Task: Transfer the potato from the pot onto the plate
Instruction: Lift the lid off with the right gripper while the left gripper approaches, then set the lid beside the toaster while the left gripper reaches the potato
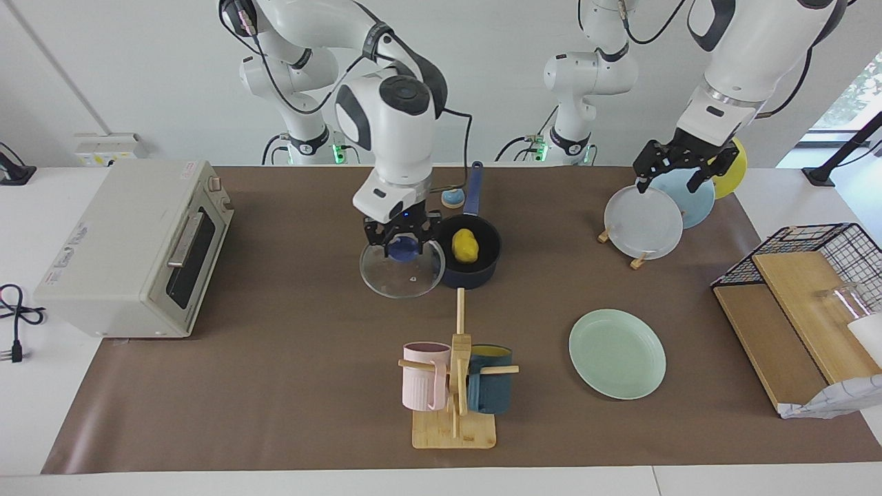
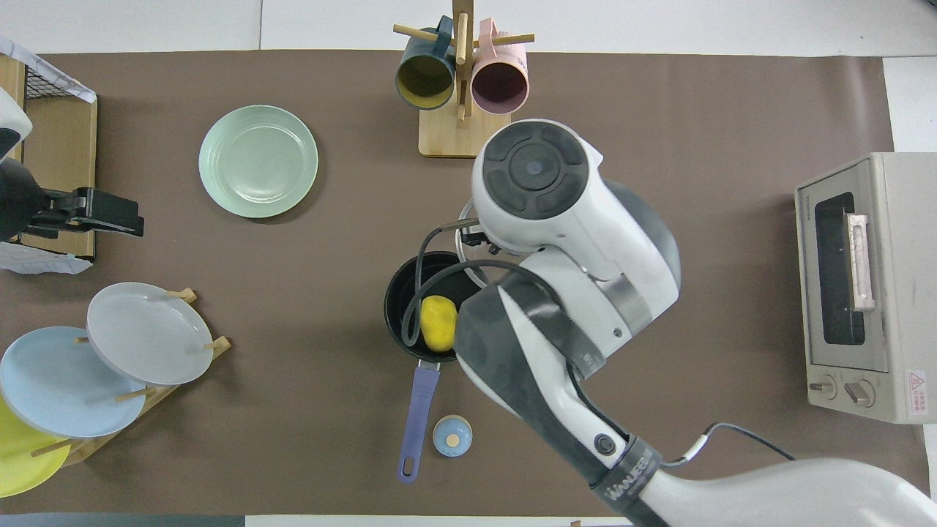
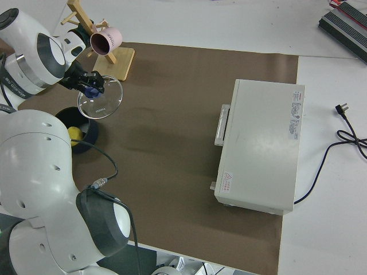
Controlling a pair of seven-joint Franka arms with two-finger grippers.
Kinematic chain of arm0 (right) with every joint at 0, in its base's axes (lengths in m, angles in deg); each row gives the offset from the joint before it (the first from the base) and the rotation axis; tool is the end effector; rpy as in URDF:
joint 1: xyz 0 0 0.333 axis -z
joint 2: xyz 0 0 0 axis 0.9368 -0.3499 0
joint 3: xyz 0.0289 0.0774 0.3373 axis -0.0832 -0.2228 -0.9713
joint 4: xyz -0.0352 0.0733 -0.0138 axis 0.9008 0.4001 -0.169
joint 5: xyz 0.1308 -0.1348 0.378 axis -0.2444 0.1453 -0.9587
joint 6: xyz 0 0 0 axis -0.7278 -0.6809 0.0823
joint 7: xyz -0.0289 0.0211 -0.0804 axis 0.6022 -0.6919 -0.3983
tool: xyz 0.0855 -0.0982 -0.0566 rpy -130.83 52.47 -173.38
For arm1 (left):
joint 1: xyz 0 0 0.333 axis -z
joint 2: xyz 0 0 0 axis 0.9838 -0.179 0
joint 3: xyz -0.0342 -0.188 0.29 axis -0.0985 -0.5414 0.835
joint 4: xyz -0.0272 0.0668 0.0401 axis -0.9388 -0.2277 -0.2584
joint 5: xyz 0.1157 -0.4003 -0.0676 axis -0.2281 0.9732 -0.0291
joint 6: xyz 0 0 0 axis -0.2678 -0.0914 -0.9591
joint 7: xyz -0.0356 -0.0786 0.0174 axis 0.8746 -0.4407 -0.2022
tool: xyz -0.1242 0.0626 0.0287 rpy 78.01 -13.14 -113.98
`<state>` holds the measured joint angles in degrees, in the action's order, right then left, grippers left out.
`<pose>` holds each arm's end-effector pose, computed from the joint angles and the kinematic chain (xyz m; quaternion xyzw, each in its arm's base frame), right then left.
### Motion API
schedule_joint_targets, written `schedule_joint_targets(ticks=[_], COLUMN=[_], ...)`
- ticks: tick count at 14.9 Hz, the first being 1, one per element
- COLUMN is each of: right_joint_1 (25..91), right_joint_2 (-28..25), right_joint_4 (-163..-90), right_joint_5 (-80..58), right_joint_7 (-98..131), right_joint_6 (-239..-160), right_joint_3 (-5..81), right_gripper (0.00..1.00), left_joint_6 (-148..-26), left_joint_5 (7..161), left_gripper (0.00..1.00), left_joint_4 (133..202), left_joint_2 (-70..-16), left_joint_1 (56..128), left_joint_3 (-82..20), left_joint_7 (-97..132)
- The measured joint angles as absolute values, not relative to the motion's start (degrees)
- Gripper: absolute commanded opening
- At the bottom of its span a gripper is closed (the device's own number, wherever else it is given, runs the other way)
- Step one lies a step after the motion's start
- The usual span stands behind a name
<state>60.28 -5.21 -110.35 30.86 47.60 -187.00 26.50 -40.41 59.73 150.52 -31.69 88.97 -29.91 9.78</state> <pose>0.6350 0.2834 0.4652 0.9970 0.0644 0.0152 0.0395 0.5666 -0.1150 0.6195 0.9995 -0.0274 0.0086 0.0105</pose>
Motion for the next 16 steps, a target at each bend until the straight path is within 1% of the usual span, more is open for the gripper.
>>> schedule_joint_targets(ticks=[4, 6, 8, 9, 11, 13, 16], right_joint_1=[69.80, 74.11, 77.68, 79.27, 83.03, 86.29, 87.10], right_joint_2=[-5.29, -4.67, -3.31, -2.39, -0.68, 0.84, 2.71], right_joint_4=[-112.88, -116.01, -120.62, -123.59, -129.81, -135.95, -142.54], right_joint_5=[30.81, 30.80, 30.80, 30.80, 30.80, 30.80, 30.80], right_joint_7=[35.24, 30.59, 26.83, 24.82, 21.05, 18.78, 18.70], right_joint_6=[-186.71, -187.63, -190.28, -192.69, -200.21, -206.39, -211.78], right_joint_3=[26.54, 26.55, 26.54, 26.55, 26.55, 26.59, 26.47], right_gripper=[0.28, 0.28, 0.29, 0.29, 0.29, 0.29, 0.30], left_joint_6=[-42.99, -47.49, -53.47, -56.75, -61.94, -65.37, -68.81], left_joint_5=[60.05, 60.18, 60.24, 60.24, 60.24, 60.24, 60.24], left_gripper=[1.00, 1.00, 1.00, 1.00, 1.00, 1.00, 1.00], left_joint_4=[154.20, 157.95, 162.98, 165.55, 168.98, 170.01, 170.06], left_joint_2=[-31.64, -31.67, -31.93, -32.42, -34.48, -37.46, -41.22], left_joint_1=[99.25, 104.20, 109.18, 111.69, 115.39, 116.97, 117.18], left_joint_3=[-30.62, -30.78, -30.86, -30.88, -30.92, -30.87, -30.78], left_joint_7=[17.78, 22.53, 27.65, 30.13, 33.45, 34.36, 34.41])
